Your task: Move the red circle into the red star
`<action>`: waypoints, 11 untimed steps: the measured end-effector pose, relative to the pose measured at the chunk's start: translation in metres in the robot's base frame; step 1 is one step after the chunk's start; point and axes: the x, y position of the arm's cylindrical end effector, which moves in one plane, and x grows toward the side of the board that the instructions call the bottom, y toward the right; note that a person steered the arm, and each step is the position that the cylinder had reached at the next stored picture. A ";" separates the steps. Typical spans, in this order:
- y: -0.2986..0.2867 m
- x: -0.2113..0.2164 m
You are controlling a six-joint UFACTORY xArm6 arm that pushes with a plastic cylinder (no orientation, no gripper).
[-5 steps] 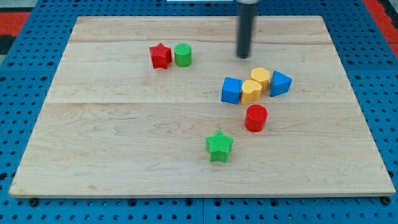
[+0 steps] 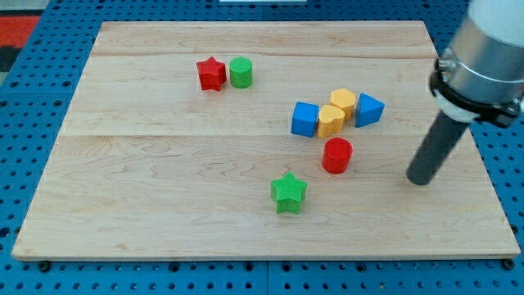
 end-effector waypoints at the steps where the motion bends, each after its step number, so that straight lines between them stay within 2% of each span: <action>1: -0.054 -0.005; 3: -0.123 -0.015; 5: -0.100 -0.043; 7: -0.222 -0.043; 8: -0.248 -0.063; 10: -0.303 -0.077; 11: -0.303 -0.109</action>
